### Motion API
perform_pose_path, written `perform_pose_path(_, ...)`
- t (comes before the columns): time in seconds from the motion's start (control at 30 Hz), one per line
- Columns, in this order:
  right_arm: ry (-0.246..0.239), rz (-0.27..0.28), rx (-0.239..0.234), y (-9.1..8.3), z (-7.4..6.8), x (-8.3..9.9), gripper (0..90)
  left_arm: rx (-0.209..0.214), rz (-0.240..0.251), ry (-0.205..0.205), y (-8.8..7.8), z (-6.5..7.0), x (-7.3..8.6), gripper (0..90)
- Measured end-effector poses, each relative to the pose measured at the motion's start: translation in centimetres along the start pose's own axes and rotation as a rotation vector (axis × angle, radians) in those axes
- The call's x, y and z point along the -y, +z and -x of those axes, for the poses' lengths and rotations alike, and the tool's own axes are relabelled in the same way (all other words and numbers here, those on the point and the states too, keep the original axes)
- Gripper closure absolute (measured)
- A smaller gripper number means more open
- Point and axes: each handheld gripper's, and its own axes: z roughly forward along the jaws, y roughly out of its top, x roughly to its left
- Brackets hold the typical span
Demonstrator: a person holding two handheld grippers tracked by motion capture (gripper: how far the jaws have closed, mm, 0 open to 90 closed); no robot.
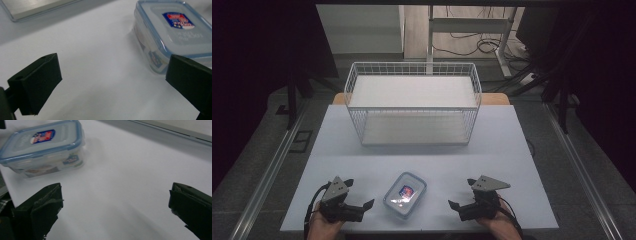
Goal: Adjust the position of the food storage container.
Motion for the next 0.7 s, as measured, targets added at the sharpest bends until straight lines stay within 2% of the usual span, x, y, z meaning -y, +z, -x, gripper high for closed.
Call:
perform_pose_path(0.07,-0.009,-0.011,0.014,0.0,0.0,0.0,0.0,0.001,-0.001,0.004,0.0,0.1,0.0,0.0)
perform_pose_path(0.1,-0.042,-0.032,0.038,0.0,-0.1,0.0,0.0,0.022,0.006,0.000,0.0,0.2,-0.1,0.0)
perform_pose_path(0.13,-0.051,-0.051,0.020,0.1,-0.1,0.0,0.0,0.029,0.011,-0.004,-0.1,0.2,-0.2,0.0)
perform_pose_path(0.17,-0.054,-0.057,0.021,0.1,-0.1,0.1,0.0,0.033,0.012,-0.007,-0.2,0.2,-0.2,0.0)
perform_pose_path(0.33,-0.021,-0.078,0.017,0.3,0.1,0.0,0.0,0.045,0.023,-0.013,-0.5,0.3,-0.3,3.7)
perform_pose_path(0.43,-0.020,-0.083,0.019,0.3,0.1,0.0,0.0,0.044,0.028,-0.005,-0.7,0.5,-0.4,6.1)
perform_pose_path(0.53,-0.017,-0.073,0.015,0.1,0.0,-0.2,8.7,0.055,0.059,0.009,-1.4,1.2,-0.5,14.0)
perform_pose_path(0.57,-0.017,-0.073,0.015,0.1,0.0,-0.2,8.7,0.055,0.059,0.009,-1.4,1.2,-0.5,16.6)
perform_pose_path(0.6,-0.020,-0.064,0.012,0.0,0.0,-0.3,11.6,0.054,0.065,0.012,-1.6,1.4,-0.4,16.6)
perform_pose_path(0.7,-0.025,-0.048,0.004,-0.2,0.0,-0.8,19.9,0.066,0.074,0.011,-2.3,2.3,0.0,29.4)
